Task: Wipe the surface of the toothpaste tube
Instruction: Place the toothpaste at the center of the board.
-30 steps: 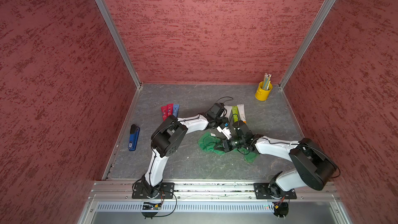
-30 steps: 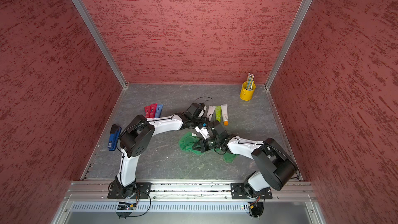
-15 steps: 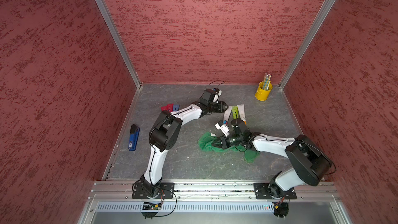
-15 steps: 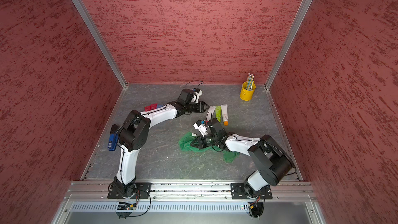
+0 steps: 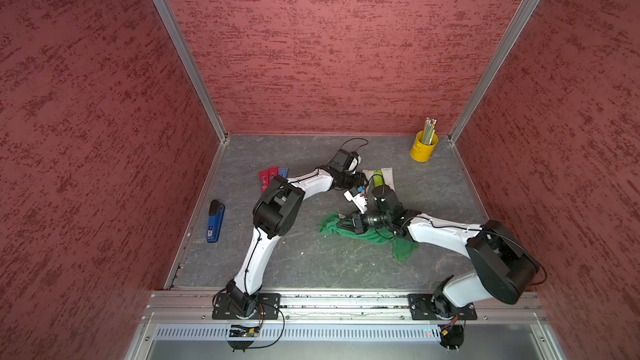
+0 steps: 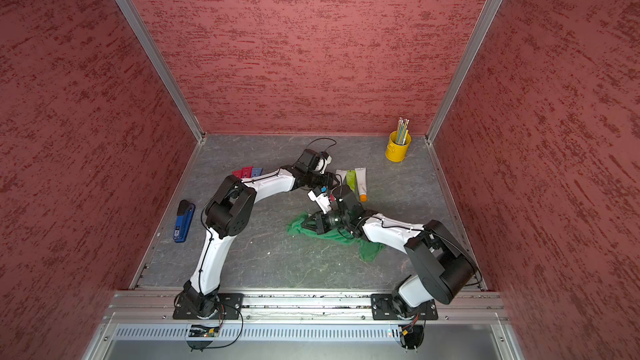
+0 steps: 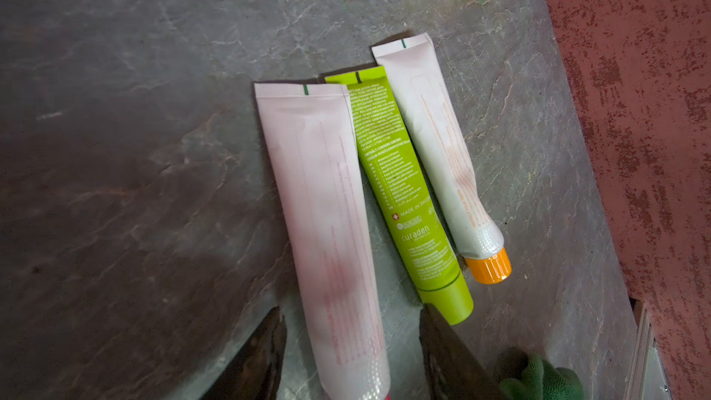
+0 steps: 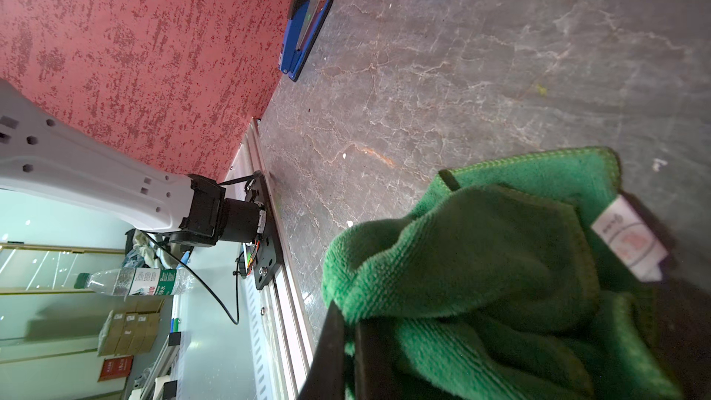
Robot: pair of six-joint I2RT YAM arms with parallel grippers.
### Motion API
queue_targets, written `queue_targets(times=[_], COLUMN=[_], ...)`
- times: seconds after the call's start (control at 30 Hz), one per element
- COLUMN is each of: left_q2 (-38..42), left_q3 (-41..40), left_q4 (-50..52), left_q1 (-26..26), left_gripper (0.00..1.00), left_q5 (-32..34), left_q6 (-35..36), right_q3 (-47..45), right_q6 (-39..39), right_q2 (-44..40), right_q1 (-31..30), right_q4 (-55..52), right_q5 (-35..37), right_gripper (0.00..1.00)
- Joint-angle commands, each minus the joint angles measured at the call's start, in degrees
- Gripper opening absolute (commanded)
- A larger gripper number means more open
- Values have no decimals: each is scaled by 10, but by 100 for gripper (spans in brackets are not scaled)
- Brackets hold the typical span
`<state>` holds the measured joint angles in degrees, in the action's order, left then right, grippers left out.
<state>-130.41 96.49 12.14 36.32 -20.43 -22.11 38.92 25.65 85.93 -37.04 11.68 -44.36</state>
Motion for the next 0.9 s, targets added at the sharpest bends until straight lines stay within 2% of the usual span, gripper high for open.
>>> queue_targets(times=[0.0, 0.3, 0.87], left_q2=[-25, -66, -83], left_q3=[25, 71, 88], left_q4=[12, 43, 11], left_q1=[6, 13, 30], left_gripper=[58, 58, 59], left_q5=[2, 19, -28], left_q6=[10, 16, 1], right_q3=[-7, -17, -21], right_q6=[-10, -9, -10], right_q2=[-15, -22, -22], right_q1=[-5, -4, -5], right_q4=[27, 38, 41], right_q5=[-21, -31, -32], right_gripper=[0, 0, 0])
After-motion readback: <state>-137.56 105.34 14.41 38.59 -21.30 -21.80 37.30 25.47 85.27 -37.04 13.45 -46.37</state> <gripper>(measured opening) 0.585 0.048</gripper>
